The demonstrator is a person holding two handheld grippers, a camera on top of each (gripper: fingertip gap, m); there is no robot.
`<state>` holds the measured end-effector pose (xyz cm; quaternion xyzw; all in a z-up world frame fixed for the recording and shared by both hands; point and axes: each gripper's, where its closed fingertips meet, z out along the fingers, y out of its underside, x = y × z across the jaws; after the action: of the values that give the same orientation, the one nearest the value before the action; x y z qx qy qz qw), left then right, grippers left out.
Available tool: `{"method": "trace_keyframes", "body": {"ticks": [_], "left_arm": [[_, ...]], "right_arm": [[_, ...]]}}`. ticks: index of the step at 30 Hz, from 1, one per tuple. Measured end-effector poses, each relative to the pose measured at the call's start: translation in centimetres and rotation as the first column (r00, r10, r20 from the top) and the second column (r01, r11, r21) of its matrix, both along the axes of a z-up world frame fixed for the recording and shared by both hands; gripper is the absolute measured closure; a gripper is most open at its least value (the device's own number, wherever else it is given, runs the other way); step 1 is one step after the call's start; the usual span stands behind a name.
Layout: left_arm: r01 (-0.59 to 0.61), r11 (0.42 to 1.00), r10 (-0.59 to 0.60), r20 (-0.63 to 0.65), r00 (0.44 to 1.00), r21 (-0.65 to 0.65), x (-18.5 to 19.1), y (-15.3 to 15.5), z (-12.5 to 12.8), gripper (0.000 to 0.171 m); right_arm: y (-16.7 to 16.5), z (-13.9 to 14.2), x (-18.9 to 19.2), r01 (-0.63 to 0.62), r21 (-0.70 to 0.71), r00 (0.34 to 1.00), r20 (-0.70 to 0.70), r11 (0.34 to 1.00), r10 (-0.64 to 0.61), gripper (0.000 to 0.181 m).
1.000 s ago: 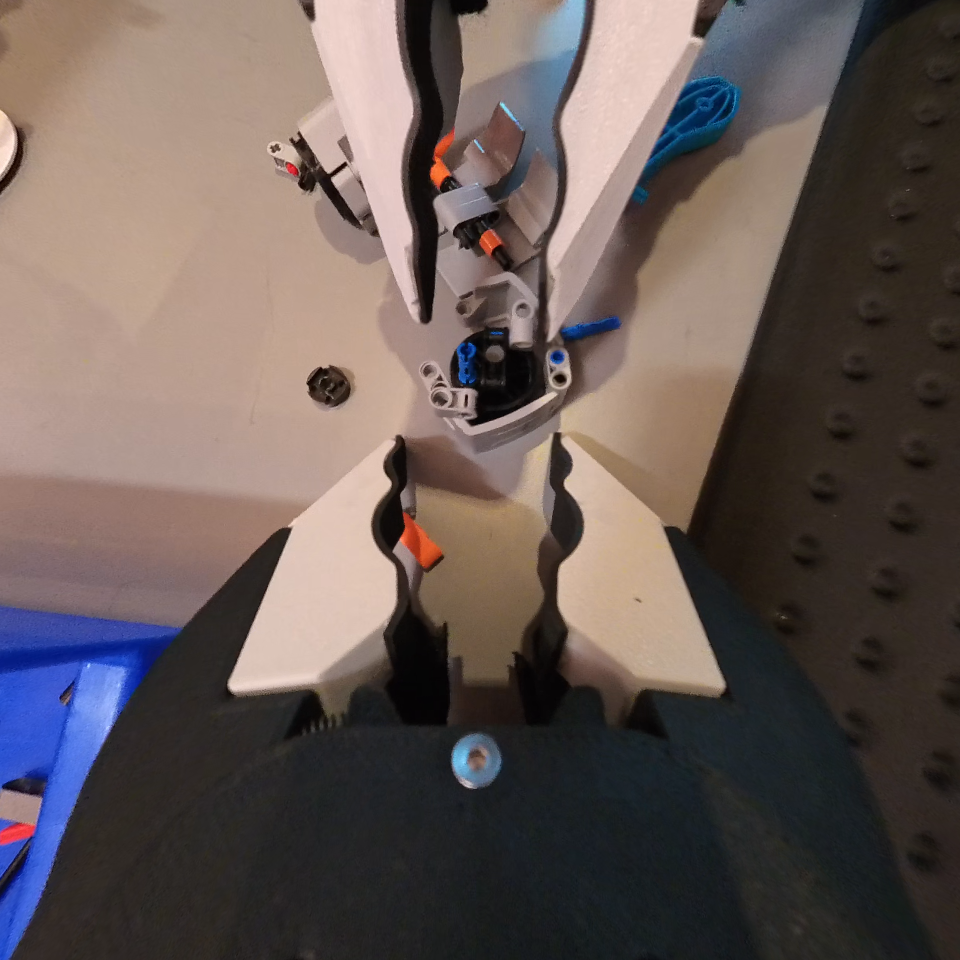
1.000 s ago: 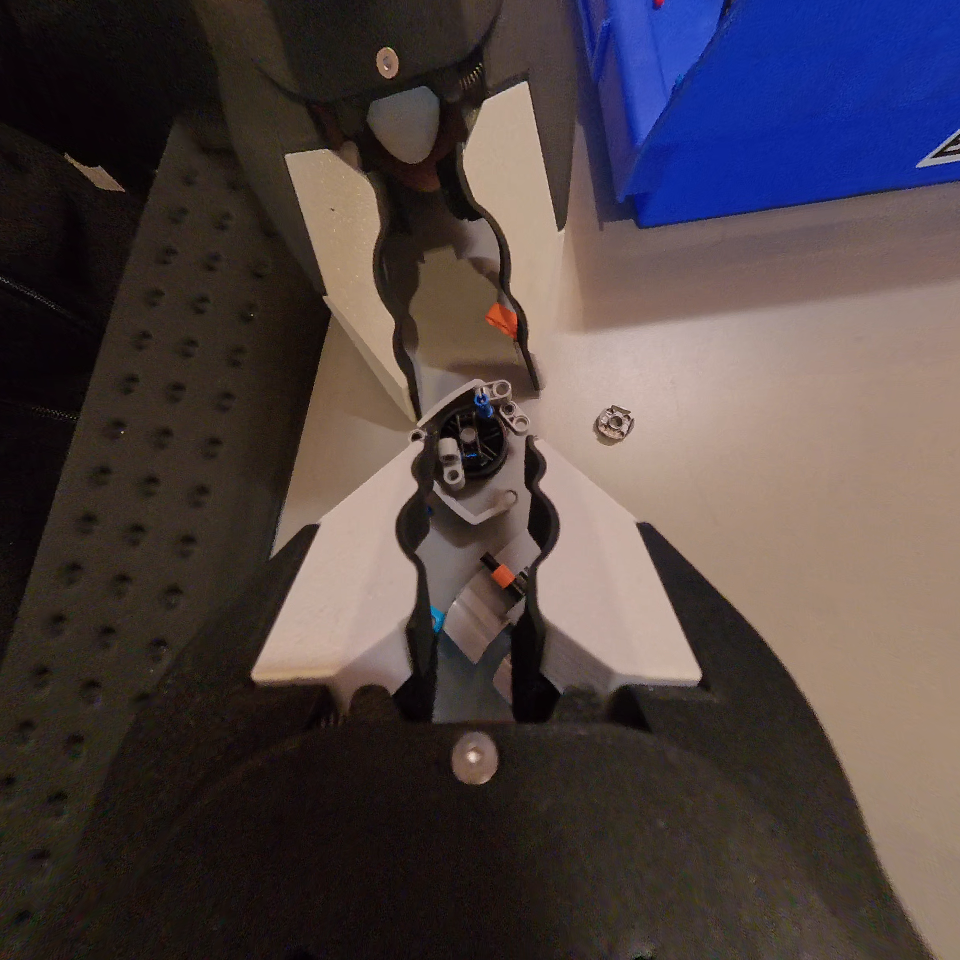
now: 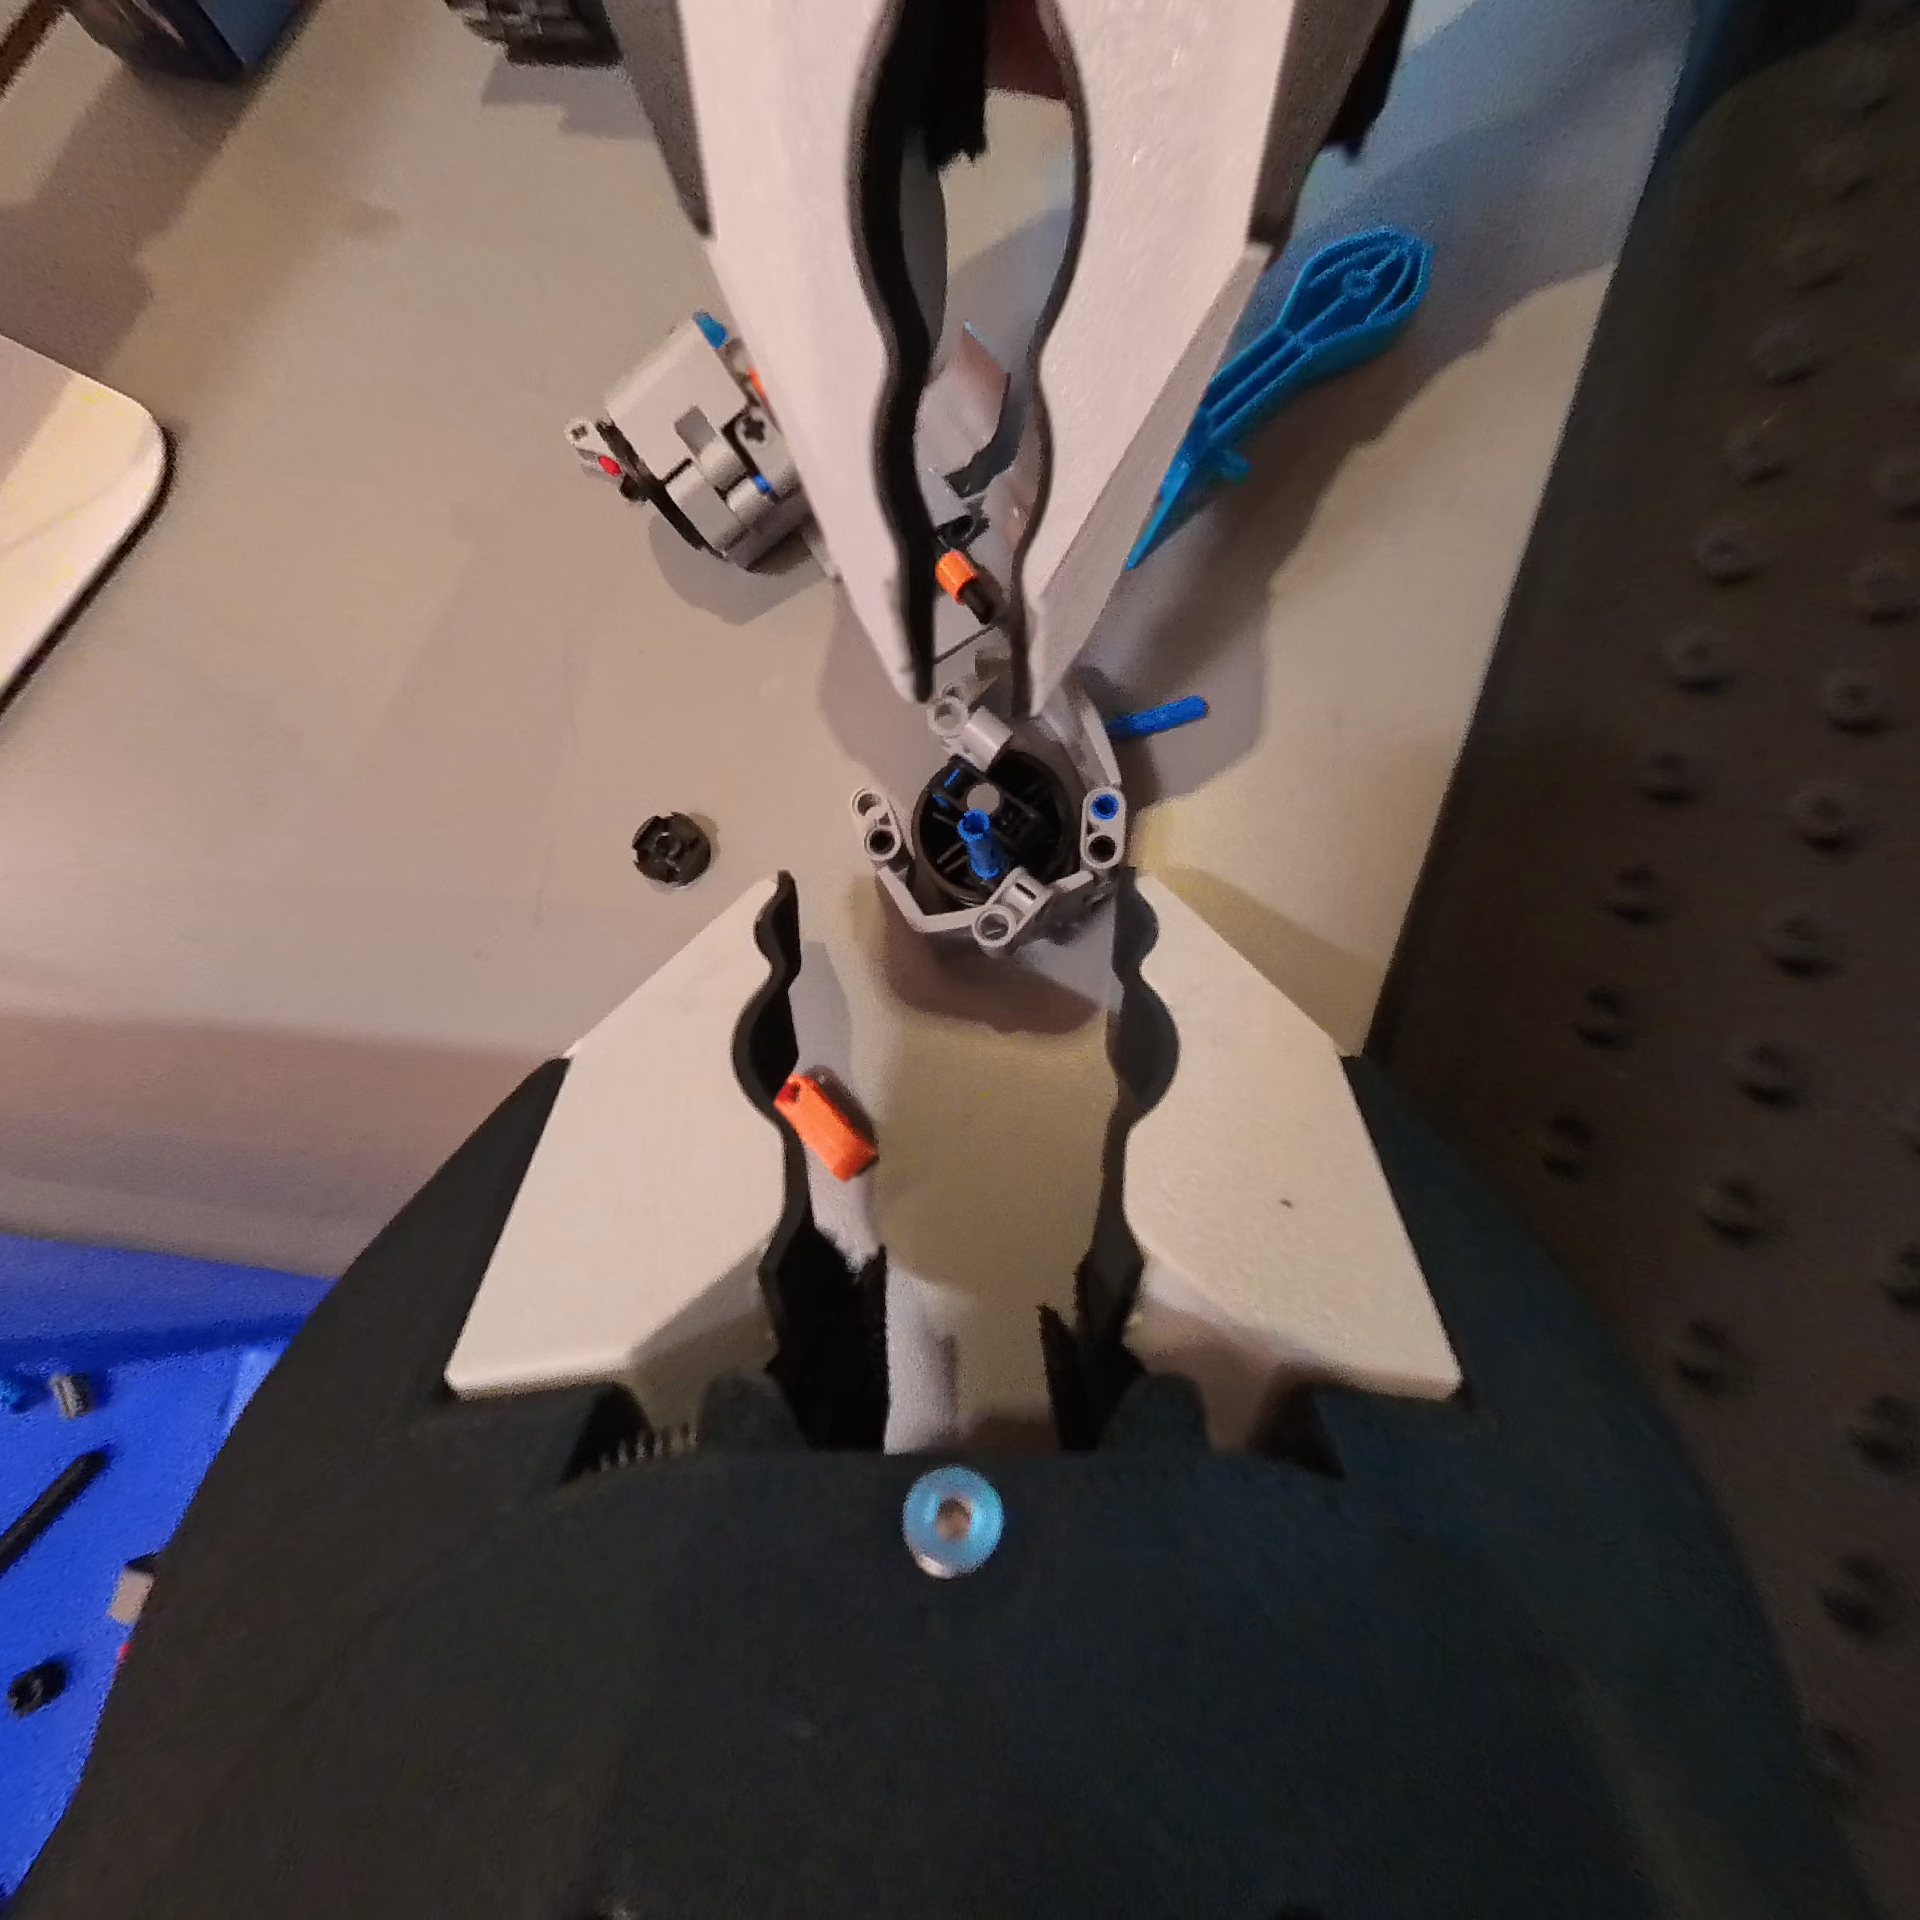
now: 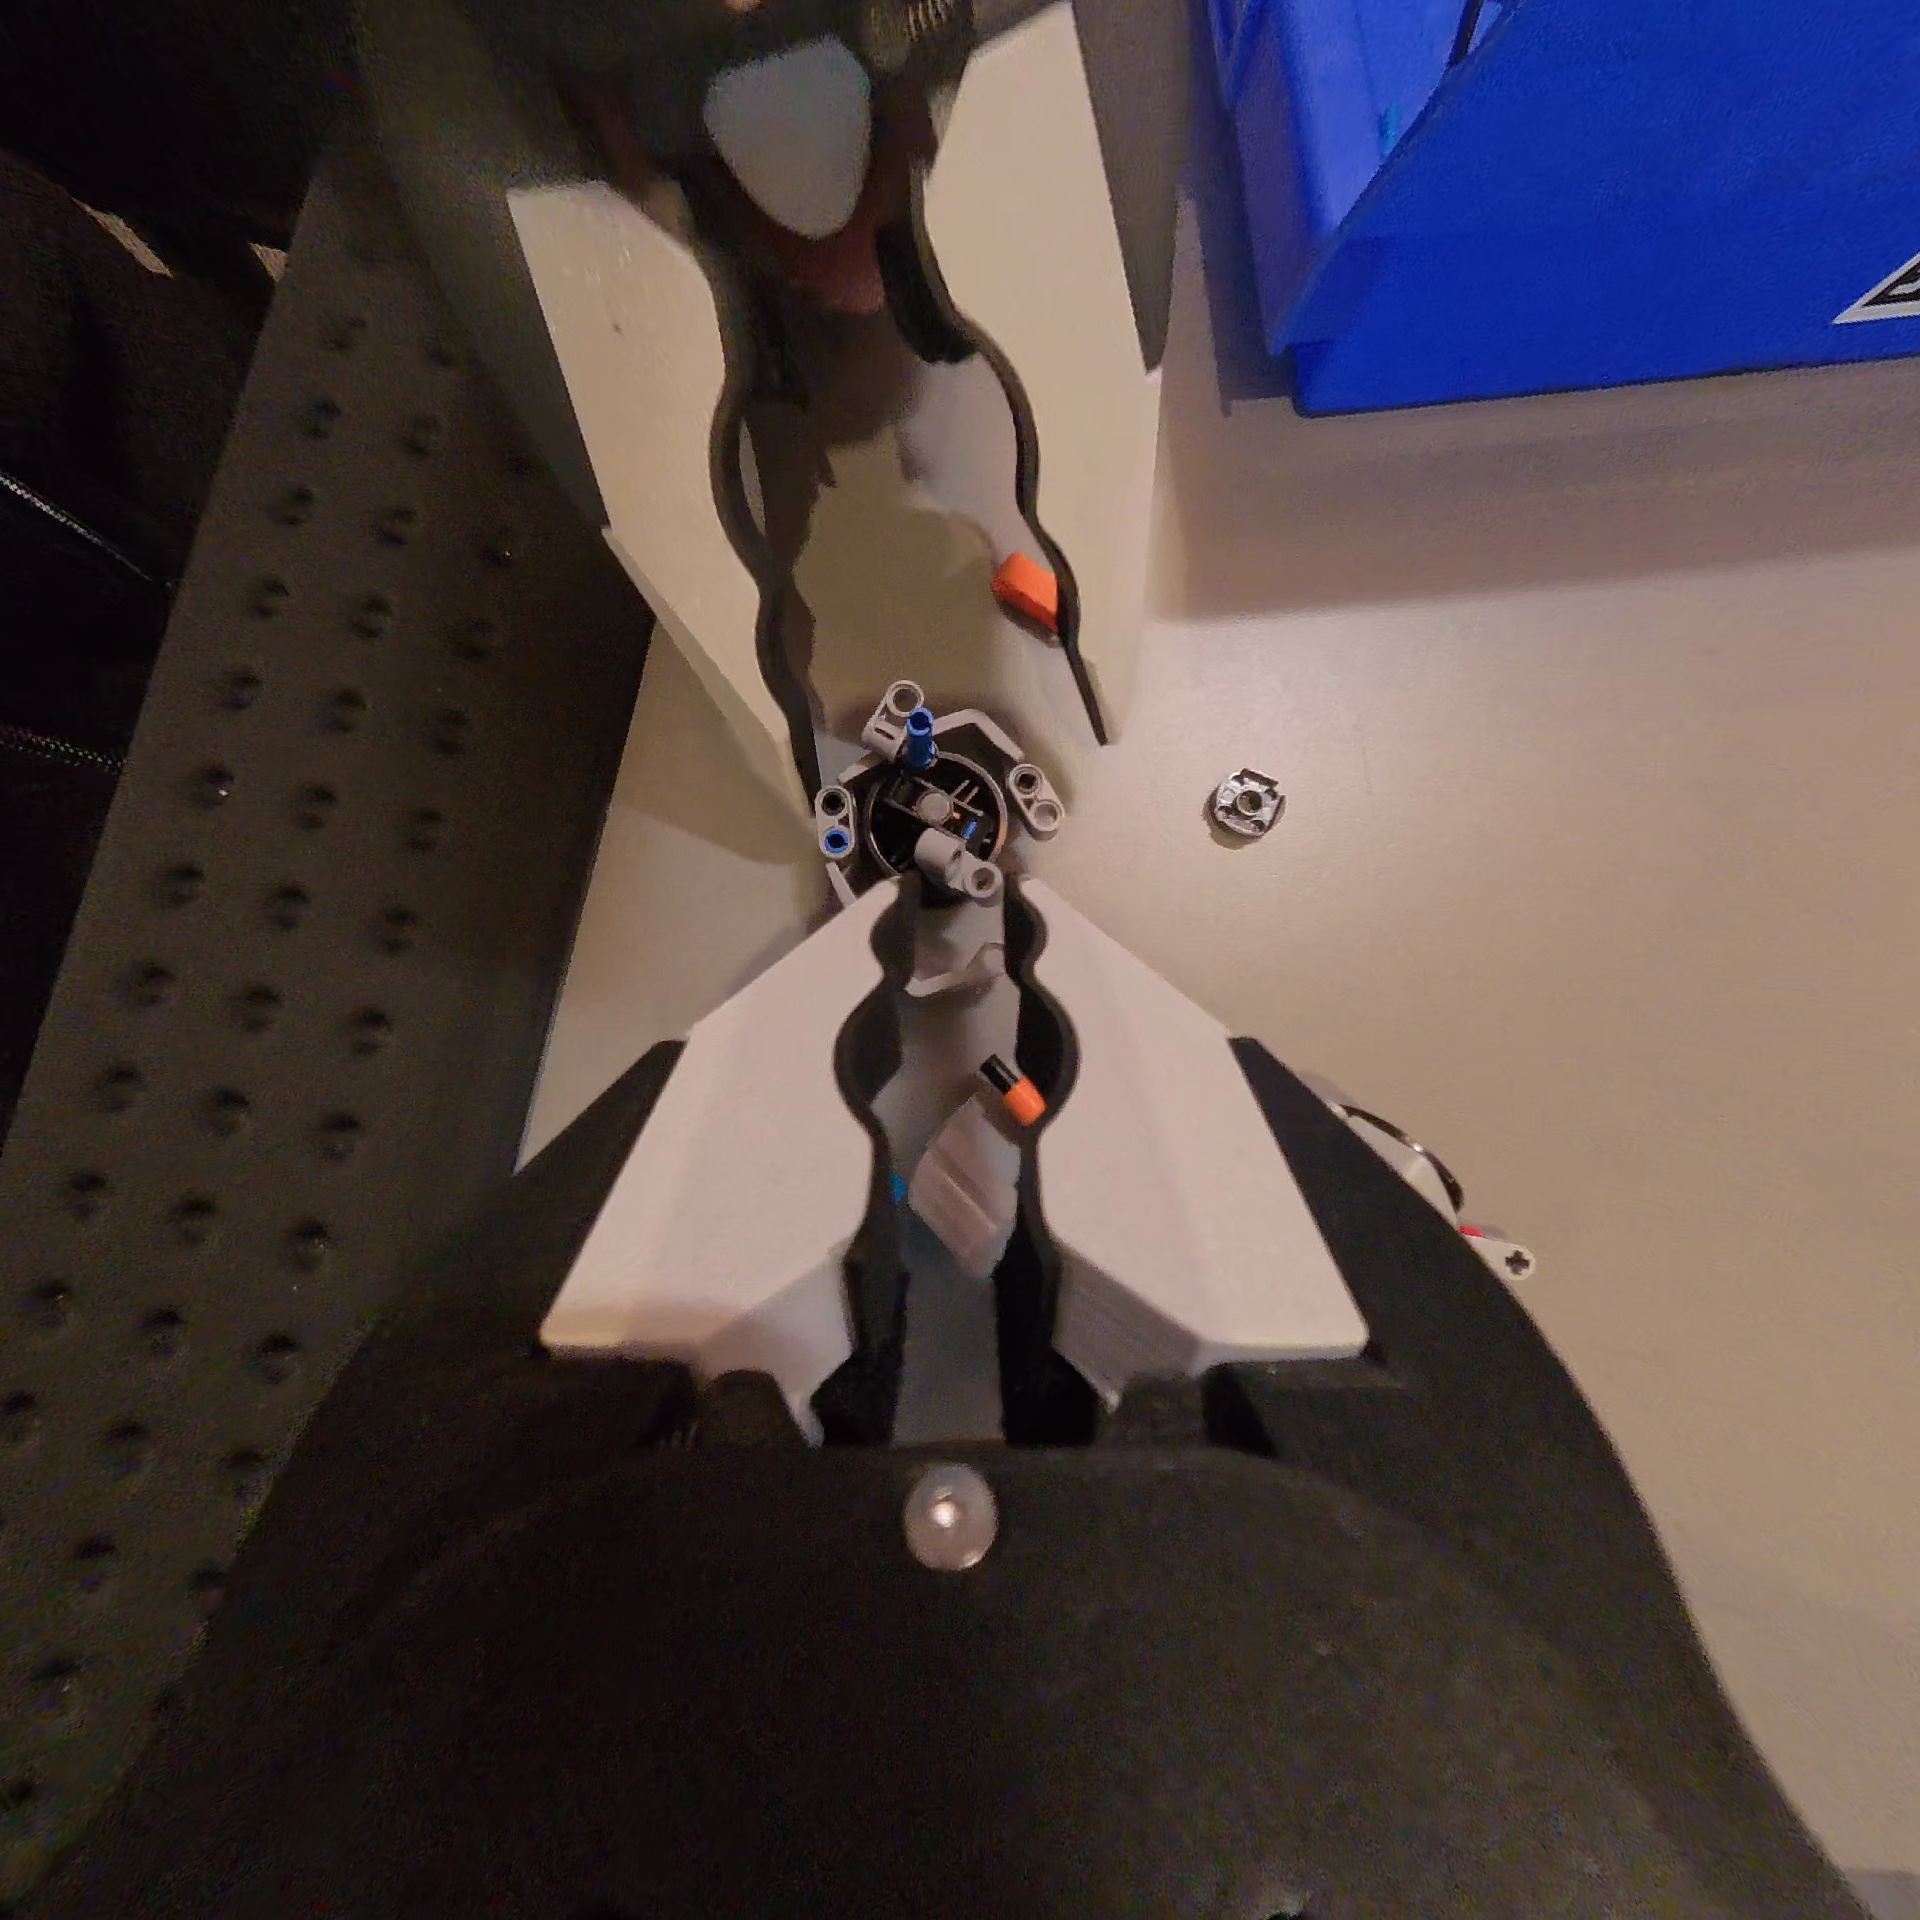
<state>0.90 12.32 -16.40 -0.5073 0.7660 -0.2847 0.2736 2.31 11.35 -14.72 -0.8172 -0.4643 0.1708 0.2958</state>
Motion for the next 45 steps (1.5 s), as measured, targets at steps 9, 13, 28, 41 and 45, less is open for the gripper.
{"method": "trace_keyframes", "body": {"ticks": [9, 13, 28, 41, 45], "left_arm": [[-0.015, 1.000, 0.015, 0.051, 0.999, 0.002, -1.1, -0.2, 1.3, 0.132], [-0.034, 0.999, 0.034, 0.065, 0.997, -0.012, -1.2, 0.5, 1.8, 0.134], [-0.020, 1.000, 0.020, 0.047, 0.999, 0.006, -0.9, 0.3, 1.2, 0.159], [-0.026, 1.000, 0.026, 0.074, 0.997, -0.004, -0.5, 0.5, 1.2, 0.159], [-0.034, 0.998, 0.030, 0.091, 0.995, 0.050, -0.4, 0.7, 1.3, 0.160]], "right_arm": [[-0.1, -0.1, -0.3, -0.010, 0.010, 1.000, -0.010, 1.000, 0.010, 0.173], [0.2, 0.1, -0.2, 0.005, 0.030, 1.000, -0.011, 1.000, -0.005, 0.164], [0.3, -0.4, -0.8, 0.004, 0.029, 1.000, -0.025, 1.000, -0.003, 0.172], [0.3, -0.5, -0.6, 0.072, -0.111, 0.982, -0.164, 0.991, -0.090, 0.172], [0.5, -0.6, 0.0, 0.088, -0.063, 0.992, -0.082, 0.994, -0.093, 0.154]]}}
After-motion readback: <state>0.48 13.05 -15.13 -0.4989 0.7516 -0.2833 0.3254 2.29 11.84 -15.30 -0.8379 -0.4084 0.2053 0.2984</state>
